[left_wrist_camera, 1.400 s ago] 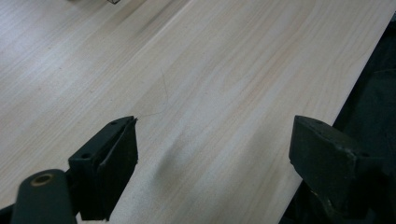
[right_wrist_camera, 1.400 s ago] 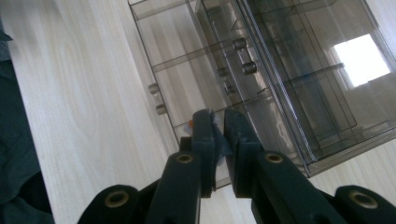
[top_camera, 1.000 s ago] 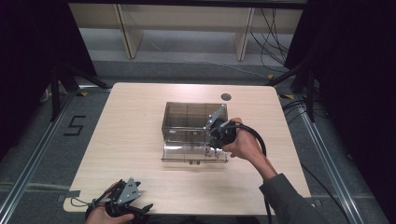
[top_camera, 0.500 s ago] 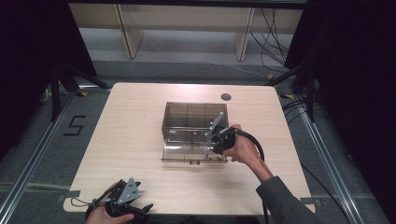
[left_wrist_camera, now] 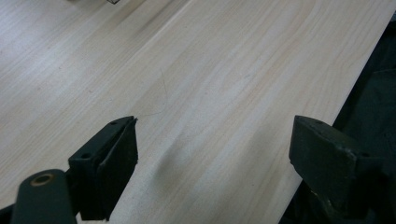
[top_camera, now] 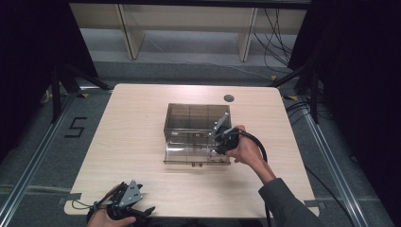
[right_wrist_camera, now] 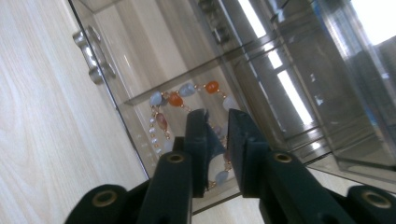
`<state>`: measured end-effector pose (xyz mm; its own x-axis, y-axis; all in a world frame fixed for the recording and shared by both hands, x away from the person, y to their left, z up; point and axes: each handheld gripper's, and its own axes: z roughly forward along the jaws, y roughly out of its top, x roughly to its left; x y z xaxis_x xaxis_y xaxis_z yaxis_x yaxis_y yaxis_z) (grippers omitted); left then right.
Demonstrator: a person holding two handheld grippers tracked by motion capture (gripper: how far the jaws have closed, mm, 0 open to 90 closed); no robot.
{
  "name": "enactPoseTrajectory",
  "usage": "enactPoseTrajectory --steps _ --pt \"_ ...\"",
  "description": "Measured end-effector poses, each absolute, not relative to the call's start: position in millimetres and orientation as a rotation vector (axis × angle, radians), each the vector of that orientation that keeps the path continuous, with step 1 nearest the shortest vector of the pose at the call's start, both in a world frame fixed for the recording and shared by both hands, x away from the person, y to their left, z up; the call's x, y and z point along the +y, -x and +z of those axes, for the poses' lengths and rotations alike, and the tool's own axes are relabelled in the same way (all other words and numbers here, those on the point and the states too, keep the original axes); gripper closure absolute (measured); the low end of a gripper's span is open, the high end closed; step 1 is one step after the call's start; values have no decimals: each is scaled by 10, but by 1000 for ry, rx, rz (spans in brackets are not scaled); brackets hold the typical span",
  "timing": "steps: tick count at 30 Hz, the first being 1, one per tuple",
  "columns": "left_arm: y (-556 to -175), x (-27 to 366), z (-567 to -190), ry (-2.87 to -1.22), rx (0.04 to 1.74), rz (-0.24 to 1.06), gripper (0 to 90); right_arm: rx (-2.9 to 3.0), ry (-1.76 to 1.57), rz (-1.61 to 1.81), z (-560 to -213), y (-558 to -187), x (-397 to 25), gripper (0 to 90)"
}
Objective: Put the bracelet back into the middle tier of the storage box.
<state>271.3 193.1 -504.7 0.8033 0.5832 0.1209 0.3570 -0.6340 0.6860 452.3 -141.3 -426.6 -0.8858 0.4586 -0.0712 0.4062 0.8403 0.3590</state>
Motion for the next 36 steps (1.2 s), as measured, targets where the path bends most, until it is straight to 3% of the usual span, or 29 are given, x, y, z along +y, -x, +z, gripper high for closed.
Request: enactPoseTrajectory --steps 7,15,18,24,36 --pt "-2715 1934 -5047 -2316 690 441 154 2836 -687 549 -4213 -4496 -1484 731" --pt "-2721 1934 -5046 -2313 694 445 154 2781 -717 623 -4123 -4450 -1626 614" --pt "-2720 1940 -5041 -2317 680 449 154 2729 -812 659 -4093 -4406 -1726 515" --pt "-2727 1940 -5041 -2316 685 453 154 2678 -885 756 -4141 -4298 -1838 414" --pt "-2731 1942 -5051 -2292 719 457 154 2534 -1052 918 -4219 -4001 -2078 311"
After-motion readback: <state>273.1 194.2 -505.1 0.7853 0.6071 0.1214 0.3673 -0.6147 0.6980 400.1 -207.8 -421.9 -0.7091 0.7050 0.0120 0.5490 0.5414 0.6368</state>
